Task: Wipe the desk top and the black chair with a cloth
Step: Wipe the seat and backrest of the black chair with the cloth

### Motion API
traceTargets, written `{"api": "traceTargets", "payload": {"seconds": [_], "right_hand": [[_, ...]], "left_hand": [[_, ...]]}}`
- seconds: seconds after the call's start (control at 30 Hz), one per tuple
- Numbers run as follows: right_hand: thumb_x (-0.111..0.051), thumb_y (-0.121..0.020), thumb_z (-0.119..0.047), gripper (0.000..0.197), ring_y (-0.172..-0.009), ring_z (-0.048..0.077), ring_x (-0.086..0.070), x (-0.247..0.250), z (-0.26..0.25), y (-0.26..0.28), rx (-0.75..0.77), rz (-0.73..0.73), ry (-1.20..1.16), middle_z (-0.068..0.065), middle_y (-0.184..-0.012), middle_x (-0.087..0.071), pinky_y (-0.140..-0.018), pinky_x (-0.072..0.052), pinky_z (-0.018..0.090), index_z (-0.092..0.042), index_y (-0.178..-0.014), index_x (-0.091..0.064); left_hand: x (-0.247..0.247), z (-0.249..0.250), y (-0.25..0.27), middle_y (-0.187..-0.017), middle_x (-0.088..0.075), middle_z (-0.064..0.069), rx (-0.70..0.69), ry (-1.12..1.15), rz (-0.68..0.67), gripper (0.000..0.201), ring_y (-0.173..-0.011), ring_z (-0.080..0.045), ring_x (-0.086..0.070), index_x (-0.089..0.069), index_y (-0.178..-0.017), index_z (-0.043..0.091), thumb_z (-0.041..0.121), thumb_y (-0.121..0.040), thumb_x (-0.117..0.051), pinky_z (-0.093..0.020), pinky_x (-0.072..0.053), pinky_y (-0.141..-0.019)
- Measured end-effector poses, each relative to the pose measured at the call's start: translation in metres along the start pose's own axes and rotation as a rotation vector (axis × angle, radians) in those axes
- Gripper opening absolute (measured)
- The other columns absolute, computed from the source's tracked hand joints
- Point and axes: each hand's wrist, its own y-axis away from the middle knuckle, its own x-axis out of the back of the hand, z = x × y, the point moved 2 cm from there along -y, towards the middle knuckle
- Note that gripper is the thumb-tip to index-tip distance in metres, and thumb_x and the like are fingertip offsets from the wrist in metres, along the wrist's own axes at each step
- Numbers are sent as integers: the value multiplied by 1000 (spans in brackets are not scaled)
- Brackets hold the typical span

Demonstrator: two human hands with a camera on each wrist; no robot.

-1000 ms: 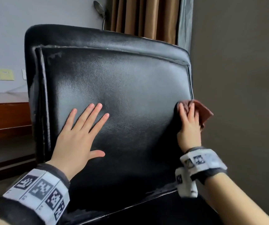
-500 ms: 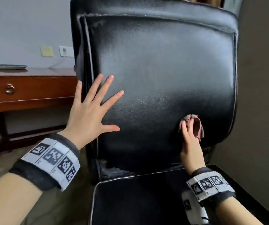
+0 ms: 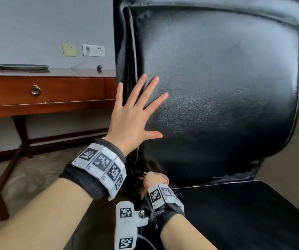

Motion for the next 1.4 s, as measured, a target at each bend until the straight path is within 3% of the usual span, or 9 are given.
{"api": "traceTargets", "payload": {"seconds": [0.2,0.37,0.5,0.63,0.77,0.97,1.17,1.27,1.4], "right_hand": [[-35,-99,-6,22,-60,15,-47,9,-12,35,-89,-294,-493,5,-76,-48,-49,-49,24,1,-108,-53],[-21,-101,-4,33,-62,20,-44,13,-46,71,-166,-427,-622,11,-74,-42,-106,-35,31,-3,-74,-40],[-19,-96,6,34,-77,24,-50,21,-25,62,-313,-427,-831,8,-82,-49,-105,-33,32,4,-85,-51],[-22,-97,6,30,-67,24,-42,35,-24,58,-331,-458,-865,11,-74,-41,-66,-56,43,-2,-77,-44],[-27,-97,9,30,-88,26,-48,58,-40,45,-315,-479,-791,16,-80,-45,-108,-34,42,2,-77,-49],[-22,-98,2,29,-71,25,-47,54,-36,31,-222,-382,-657,16,-82,-44,-110,-34,34,2,-78,-43],[-21,-98,3,33,-62,24,-38,37,-22,56,-291,-488,-739,12,-70,-37,-39,-50,34,-2,-71,-39],[-19,-101,-1,35,-69,18,-47,45,-36,59,-295,-483,-838,12,-74,-40,-52,-53,31,-1,-73,-40],[-29,-96,6,34,-99,18,-54,104,-56,47,-363,-515,-913,13,-84,-50,-112,-28,32,4,-72,-53]], "left_hand": [[-2,1,0,-159,-5,-4,14,16,33,101,-146,-27,-1,-21,-149,33,73,-65,-59,-60,-4,-111],[-3,1,0,-160,-4,-4,14,15,27,100,-147,-27,0,-20,-150,33,73,-66,-58,-60,-4,-112],[-3,1,2,-160,-4,-3,23,3,21,99,-147,-27,-1,-19,-150,33,73,-66,-55,-60,-4,-111],[-3,1,2,-159,-6,-3,19,7,32,99,-146,-27,-2,-21,-149,33,73,-66,-56,-60,-6,-111],[-3,3,1,-160,-5,-4,24,-4,34,97,-146,-28,0,-20,-150,31,72,-69,-56,-60,-6,-111],[-6,6,0,-160,-3,-5,38,-27,7,97,-146,-29,0,-18,-150,31,72,-70,-53,-60,-7,-111],[-2,6,1,-160,-4,-4,45,-31,-8,97,-146,-29,-1,-20,-150,31,72,-69,-56,-61,-10,-111],[-1,5,1,-160,-5,-3,35,-36,-14,98,-147,-28,-2,-20,-150,31,73,-68,-54,-61,-11,-111],[-2,6,1,-159,-6,-3,47,-38,-3,97,-146,-28,-3,-22,-149,31,72,-68,-57,-62,-12,-111]]}}
